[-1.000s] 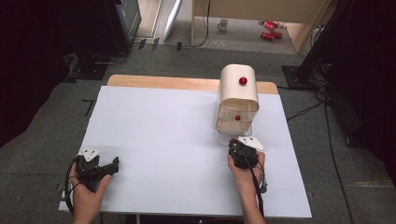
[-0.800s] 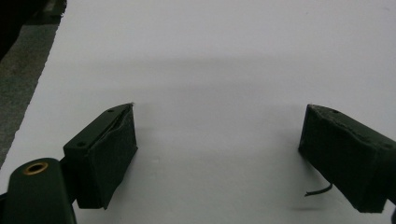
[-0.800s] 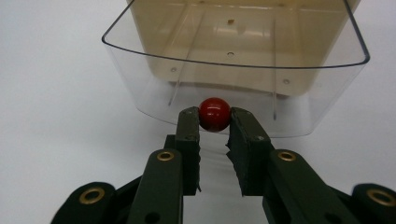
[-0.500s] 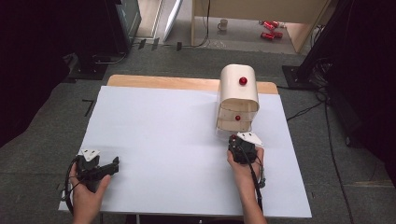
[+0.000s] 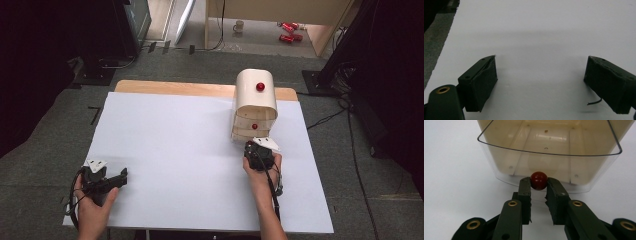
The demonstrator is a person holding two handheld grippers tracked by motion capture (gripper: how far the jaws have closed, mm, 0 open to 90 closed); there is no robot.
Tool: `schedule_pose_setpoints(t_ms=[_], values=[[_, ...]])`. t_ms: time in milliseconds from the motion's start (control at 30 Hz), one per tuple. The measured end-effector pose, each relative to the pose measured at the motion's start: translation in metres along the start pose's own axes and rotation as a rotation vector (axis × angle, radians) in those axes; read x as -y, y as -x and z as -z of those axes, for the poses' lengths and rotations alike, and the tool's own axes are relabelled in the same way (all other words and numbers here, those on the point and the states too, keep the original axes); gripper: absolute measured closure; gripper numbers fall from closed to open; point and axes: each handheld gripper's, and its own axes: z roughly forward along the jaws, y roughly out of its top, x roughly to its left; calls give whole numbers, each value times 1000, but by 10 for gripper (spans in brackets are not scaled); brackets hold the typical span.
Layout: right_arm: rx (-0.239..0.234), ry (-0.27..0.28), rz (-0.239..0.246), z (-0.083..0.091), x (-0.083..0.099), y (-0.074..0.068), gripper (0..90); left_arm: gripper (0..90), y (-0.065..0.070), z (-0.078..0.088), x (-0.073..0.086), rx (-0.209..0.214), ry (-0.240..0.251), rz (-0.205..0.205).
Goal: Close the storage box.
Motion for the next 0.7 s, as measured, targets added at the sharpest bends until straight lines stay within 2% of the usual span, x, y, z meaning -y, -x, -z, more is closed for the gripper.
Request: schedule_pose_setpoints(t_ms=[433,567,633,700], values=[[13,5,-12,-9,-6,1,749,113,0,0,0,0,0,0],[-2,4,-13,-9,-5,3,738,113,0,0,0,0,0,0],[-6,-3,-13,-9,-5,4,686,113,0,0,0,0,0,0],[-25,-11,-18,-9,-5,7,555,113,0,0,0,0,0,0]])
